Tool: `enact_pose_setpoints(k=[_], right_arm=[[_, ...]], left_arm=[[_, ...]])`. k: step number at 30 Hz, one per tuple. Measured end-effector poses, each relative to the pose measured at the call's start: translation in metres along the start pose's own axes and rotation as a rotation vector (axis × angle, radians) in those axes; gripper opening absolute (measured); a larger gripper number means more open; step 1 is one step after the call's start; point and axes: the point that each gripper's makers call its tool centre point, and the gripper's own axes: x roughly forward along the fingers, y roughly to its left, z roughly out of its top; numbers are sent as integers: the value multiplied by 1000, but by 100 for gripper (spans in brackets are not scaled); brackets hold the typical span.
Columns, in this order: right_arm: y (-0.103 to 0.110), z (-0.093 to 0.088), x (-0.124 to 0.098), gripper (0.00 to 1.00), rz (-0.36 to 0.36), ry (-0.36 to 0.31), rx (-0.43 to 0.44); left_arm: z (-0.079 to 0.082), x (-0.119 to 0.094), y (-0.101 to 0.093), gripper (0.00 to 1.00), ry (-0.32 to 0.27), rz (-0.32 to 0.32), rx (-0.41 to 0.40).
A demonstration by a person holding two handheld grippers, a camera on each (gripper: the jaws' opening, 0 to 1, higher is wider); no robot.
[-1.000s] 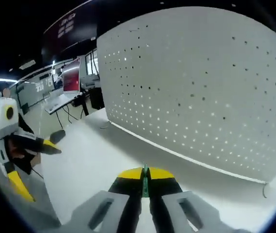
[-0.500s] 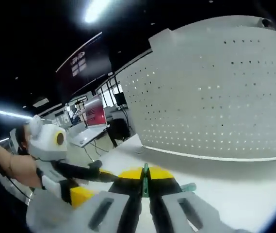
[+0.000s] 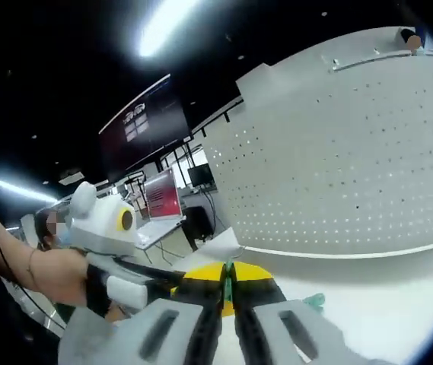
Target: Insert the hook assembly into the mounting plate slot until the hook locks in place.
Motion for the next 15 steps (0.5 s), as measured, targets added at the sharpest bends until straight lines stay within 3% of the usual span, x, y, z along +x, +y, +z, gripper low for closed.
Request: enact_pose_setpoints(k=[7,15], right_arm=[[4,5,-2,0,2,-24,5],[10,3,-1,0,15,-23,-12]], left_arm=[[-1,-3,-4,19,0,-27,-36],[-2,-5,-11,7,12,-60,-83]])
